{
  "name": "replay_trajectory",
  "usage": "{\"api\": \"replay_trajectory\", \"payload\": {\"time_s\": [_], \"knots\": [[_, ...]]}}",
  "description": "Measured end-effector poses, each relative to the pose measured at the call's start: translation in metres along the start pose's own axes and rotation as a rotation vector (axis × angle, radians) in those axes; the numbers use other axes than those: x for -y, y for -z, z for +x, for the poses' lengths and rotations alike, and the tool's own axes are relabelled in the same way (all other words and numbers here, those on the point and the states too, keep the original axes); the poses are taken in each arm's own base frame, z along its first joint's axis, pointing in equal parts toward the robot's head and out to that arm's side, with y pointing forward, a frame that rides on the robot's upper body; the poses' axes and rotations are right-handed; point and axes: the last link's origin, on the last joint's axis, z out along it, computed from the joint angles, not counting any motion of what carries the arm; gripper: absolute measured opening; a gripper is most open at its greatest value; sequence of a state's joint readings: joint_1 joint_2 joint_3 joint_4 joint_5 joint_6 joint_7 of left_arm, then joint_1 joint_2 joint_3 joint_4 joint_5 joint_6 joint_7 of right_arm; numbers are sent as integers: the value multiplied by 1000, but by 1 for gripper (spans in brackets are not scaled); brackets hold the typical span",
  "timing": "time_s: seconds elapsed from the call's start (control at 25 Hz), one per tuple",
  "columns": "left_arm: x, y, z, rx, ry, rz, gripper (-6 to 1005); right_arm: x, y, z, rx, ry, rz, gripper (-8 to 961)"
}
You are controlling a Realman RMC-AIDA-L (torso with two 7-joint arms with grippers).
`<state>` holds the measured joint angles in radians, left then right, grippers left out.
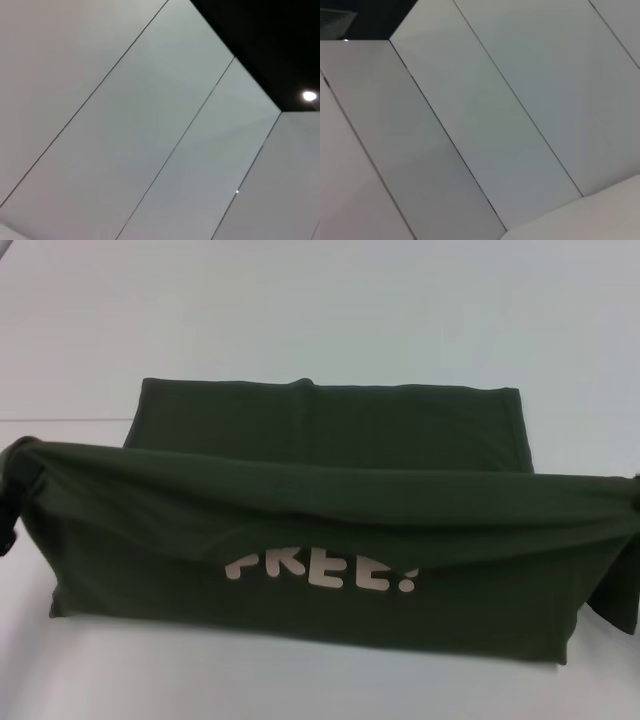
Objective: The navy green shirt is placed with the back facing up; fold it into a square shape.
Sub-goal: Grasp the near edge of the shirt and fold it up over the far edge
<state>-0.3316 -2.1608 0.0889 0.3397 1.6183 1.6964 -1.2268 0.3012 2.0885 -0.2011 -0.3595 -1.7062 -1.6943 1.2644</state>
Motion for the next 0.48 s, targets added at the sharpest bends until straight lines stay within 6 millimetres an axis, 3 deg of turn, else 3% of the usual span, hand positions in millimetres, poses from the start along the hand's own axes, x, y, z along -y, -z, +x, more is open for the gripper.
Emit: {"api": "replay_trajectory", "payload": {"time_s": [0.48], "knots": [[11,-35,-12,55,-42,64,27,13,-25,6,-49,4,64,36]]}}
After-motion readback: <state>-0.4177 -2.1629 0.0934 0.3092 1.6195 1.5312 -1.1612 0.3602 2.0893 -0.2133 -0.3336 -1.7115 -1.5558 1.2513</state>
